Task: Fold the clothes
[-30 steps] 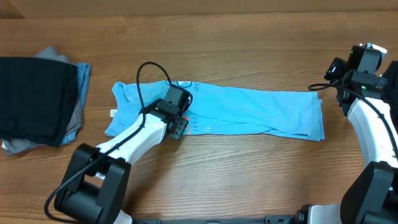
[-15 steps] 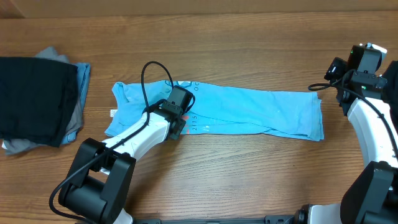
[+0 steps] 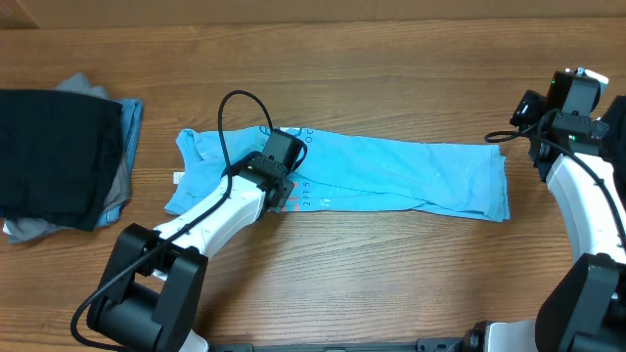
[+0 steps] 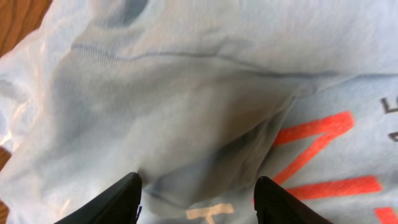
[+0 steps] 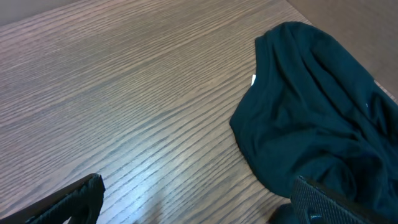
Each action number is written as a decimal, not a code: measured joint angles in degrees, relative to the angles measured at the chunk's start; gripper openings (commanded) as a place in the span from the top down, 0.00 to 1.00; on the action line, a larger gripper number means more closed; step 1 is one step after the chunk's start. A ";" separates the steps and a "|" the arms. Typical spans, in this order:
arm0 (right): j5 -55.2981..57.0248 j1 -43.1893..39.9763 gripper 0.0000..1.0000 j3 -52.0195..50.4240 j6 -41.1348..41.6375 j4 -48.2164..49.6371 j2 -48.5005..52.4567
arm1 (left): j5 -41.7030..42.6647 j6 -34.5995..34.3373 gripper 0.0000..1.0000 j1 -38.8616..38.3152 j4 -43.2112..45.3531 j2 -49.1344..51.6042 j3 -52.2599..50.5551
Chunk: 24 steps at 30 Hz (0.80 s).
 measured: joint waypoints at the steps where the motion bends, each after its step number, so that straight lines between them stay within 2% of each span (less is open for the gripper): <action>1: 0.00 -0.02 0.00 0.00 0.04 0.00 0.00 | 0.17 0.00 0.40 0.00 0.15 0.00 0.00; 10: 0.00 0.00 0.00 0.00 0.02 -0.02 0.00 | 0.98 0.00 0.39 0.00 0.76 2.10 0.04; 14: 0.00 -0.02 0.00 0.00 0.04 -0.02 0.00 | 0.96 -0.02 0.56 0.00 0.76 2.34 0.04; 18: 0.00 0.00 0.00 0.00 0.04 -0.02 0.00 | 0.11 0.17 0.66 0.00 0.76 2.36 0.04; 24: 0.00 -0.02 0.00 0.00 0.02 -0.02 0.00 | -2.29 0.17 0.67 0.00 0.13 2.36 0.79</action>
